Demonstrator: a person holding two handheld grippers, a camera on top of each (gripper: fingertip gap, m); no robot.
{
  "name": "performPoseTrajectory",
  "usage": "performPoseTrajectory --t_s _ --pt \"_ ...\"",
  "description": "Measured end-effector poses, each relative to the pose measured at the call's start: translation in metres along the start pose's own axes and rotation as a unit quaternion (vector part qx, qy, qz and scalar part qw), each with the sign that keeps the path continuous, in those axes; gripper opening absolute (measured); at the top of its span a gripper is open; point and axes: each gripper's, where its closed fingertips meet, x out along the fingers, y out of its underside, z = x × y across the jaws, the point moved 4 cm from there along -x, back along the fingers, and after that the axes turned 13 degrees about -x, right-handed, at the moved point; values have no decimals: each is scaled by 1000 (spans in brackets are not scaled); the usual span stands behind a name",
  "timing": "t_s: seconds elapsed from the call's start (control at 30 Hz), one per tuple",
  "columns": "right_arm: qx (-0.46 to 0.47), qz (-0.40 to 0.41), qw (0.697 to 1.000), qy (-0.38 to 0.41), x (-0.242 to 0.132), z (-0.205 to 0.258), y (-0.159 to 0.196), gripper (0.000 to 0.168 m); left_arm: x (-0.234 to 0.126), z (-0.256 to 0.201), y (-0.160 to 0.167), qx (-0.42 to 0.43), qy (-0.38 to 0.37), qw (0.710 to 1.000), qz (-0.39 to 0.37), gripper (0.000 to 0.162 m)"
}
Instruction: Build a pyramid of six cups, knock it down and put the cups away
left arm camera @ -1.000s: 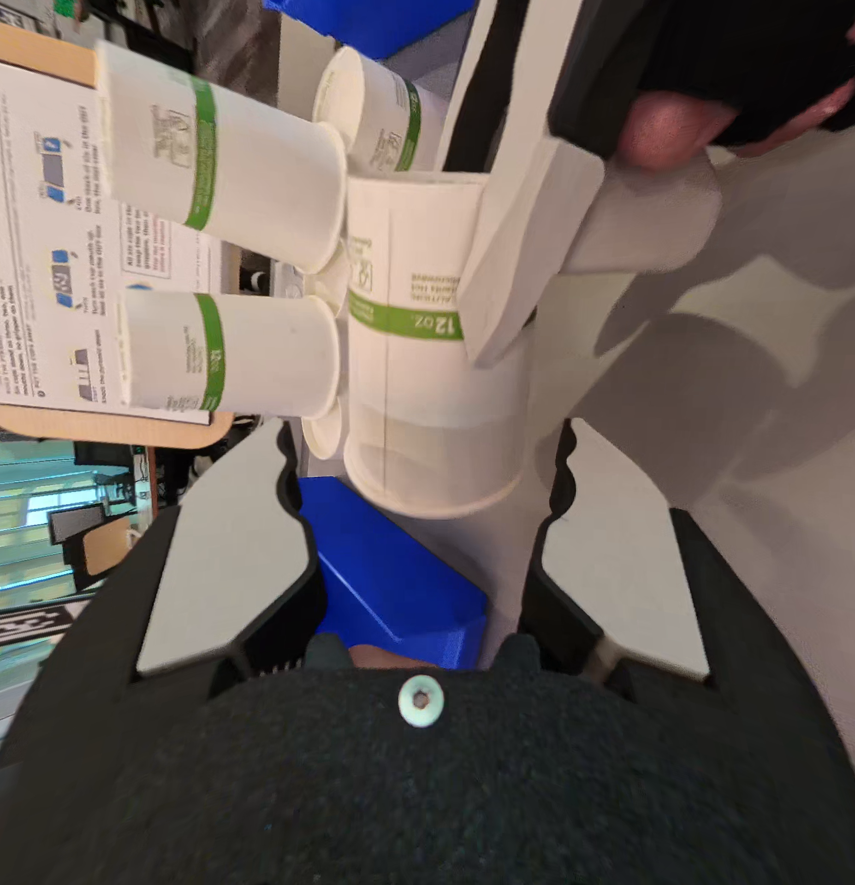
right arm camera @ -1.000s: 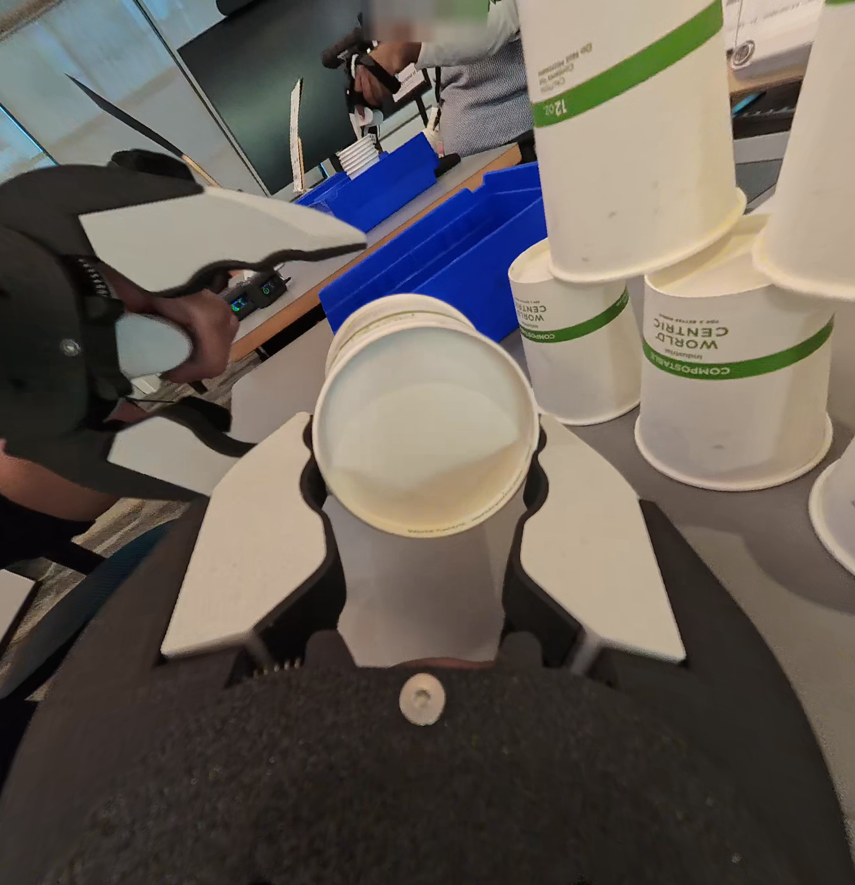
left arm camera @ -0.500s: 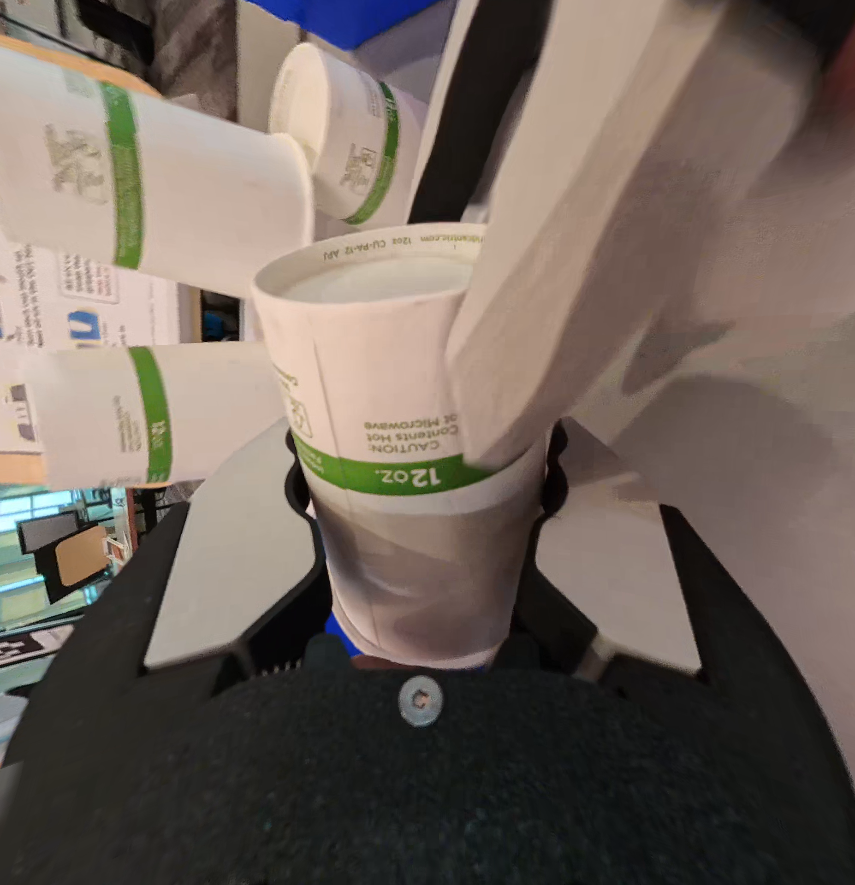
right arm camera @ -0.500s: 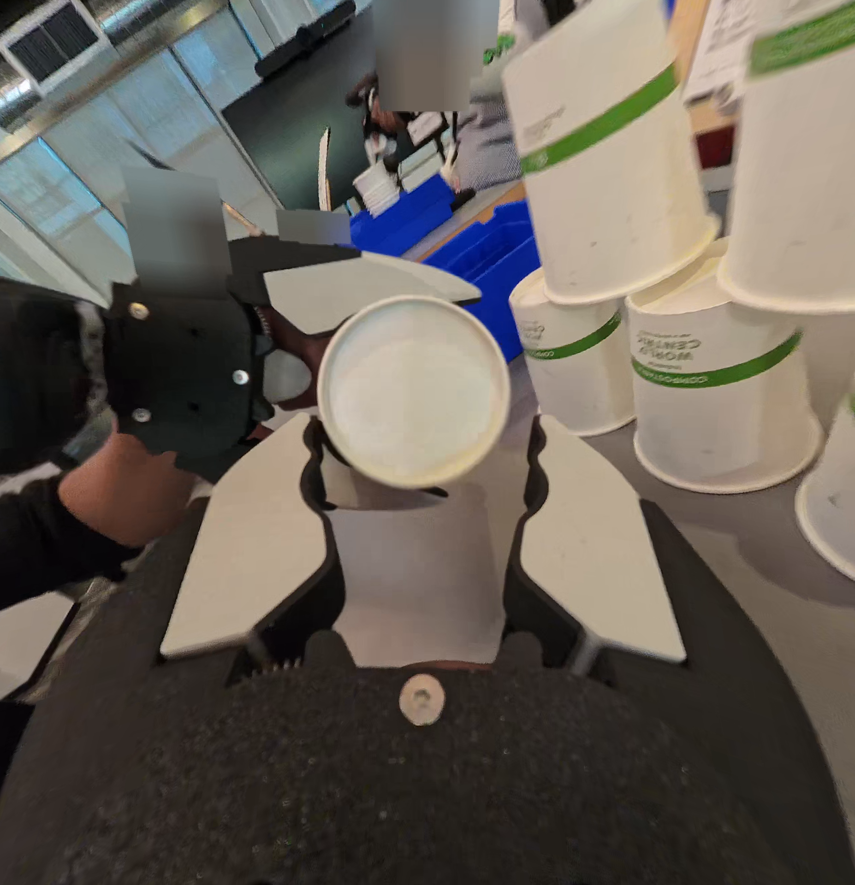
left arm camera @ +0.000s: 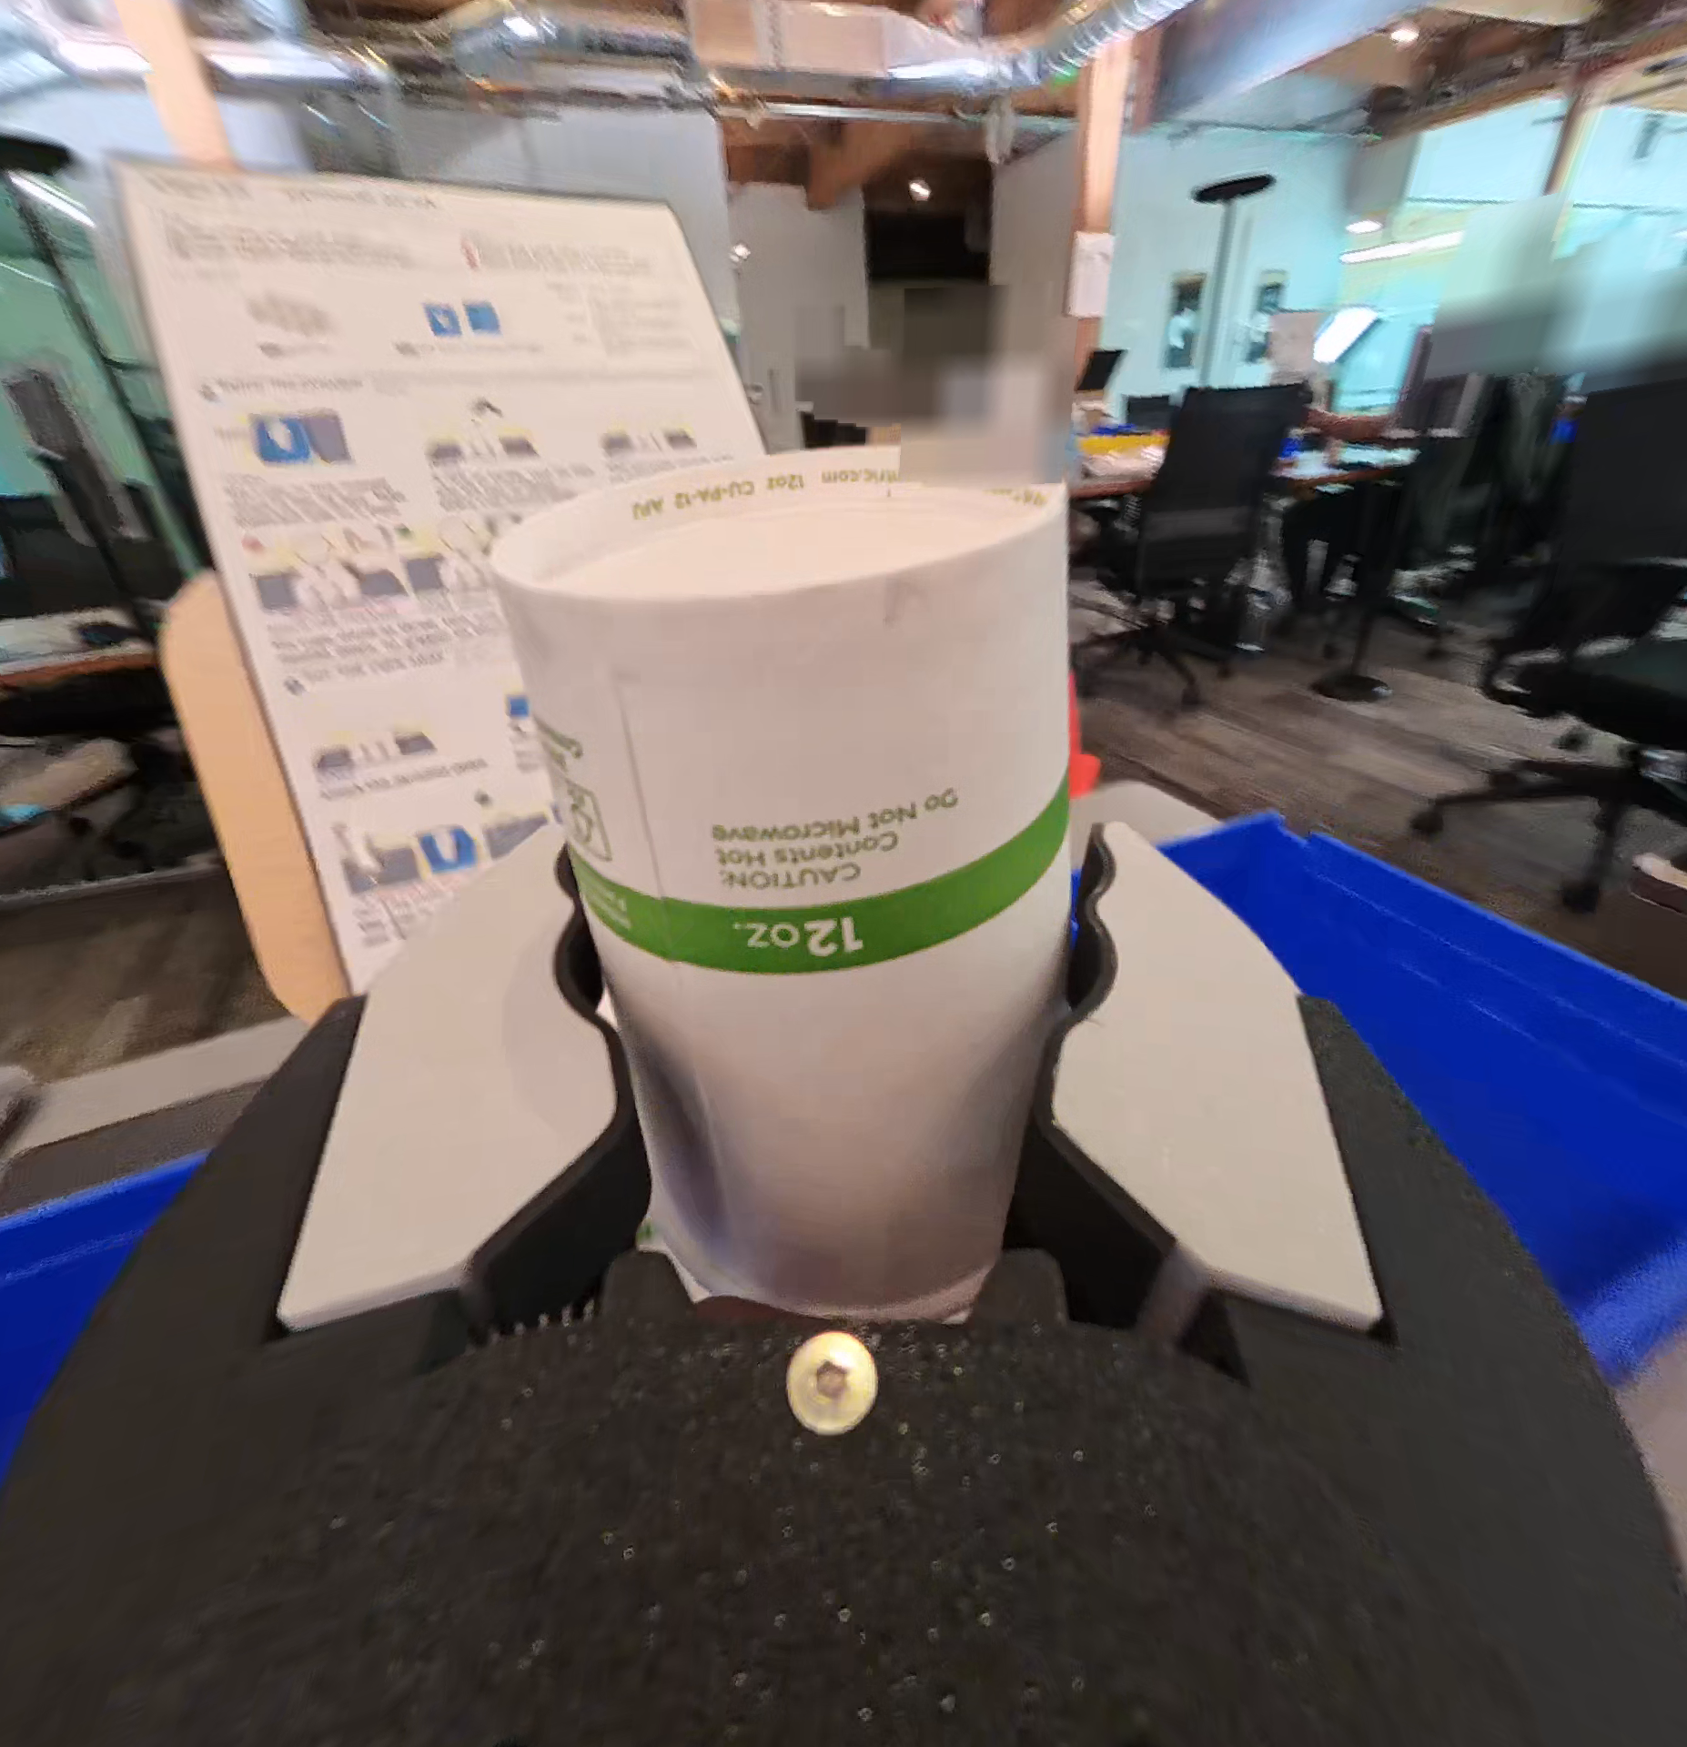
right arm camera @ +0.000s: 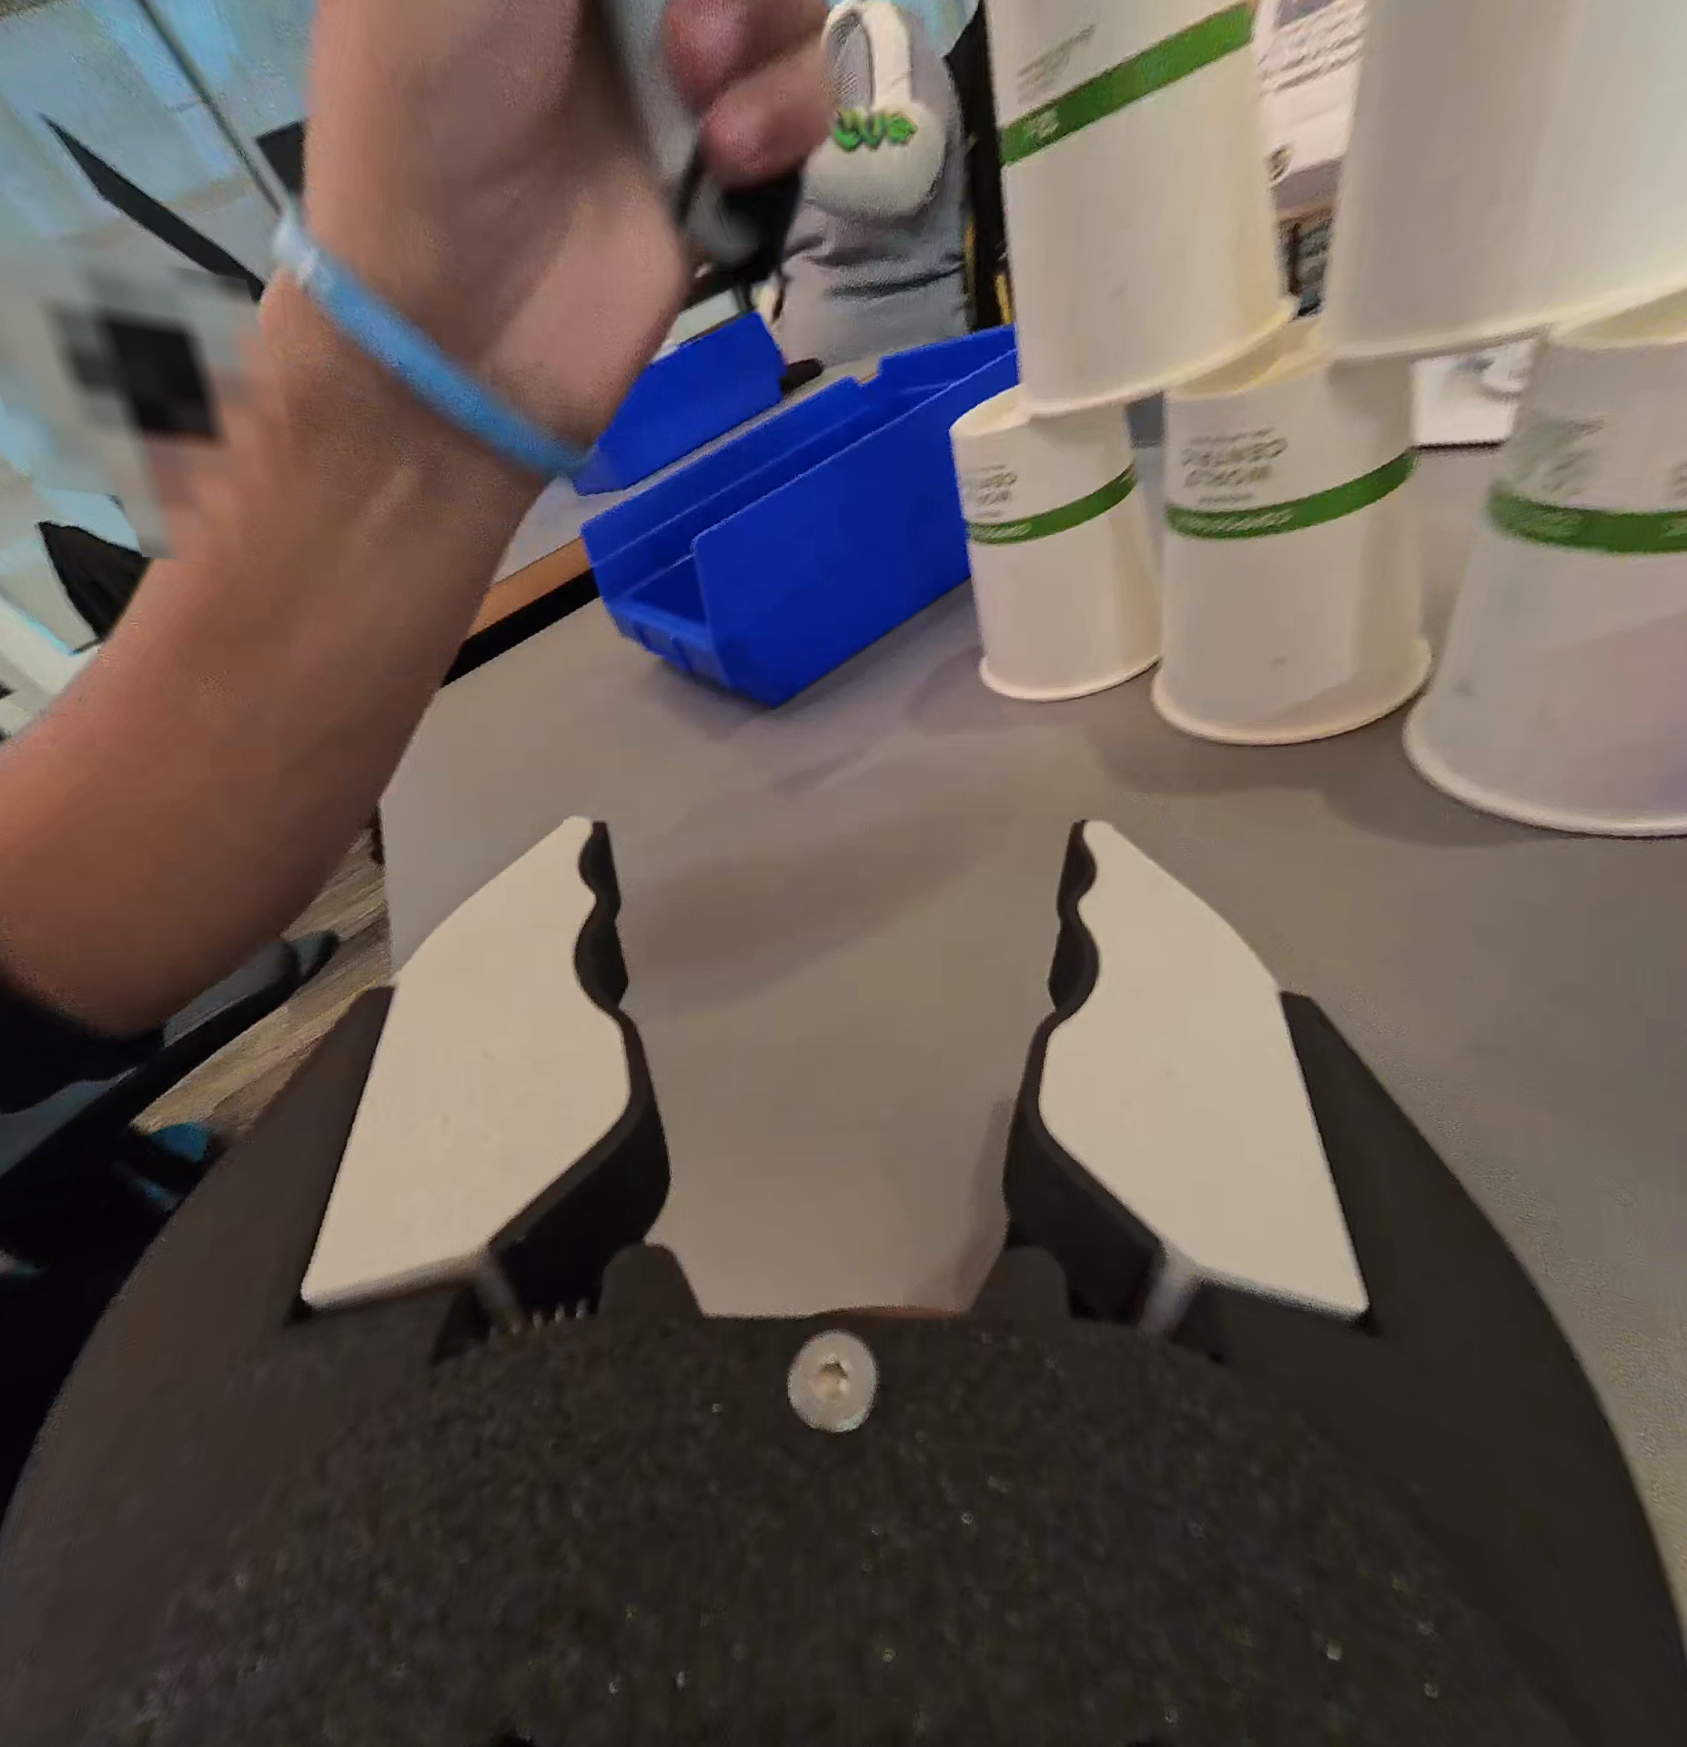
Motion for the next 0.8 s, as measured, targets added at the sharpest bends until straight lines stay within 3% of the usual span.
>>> performPoseTrajectory --t_s 0.13,0.33,0.8 --pt "-11 20 999 -25 5 9 9 88 44 5 -12 50 -77 996 -2 97" --pt "-17 28 999 -41 6 14 11 88 80 28 -6 33 -142 988 48 97" --pt "-18 35 998 -50 8 17 12 88 84 42 13 6 -164 984 69 98"
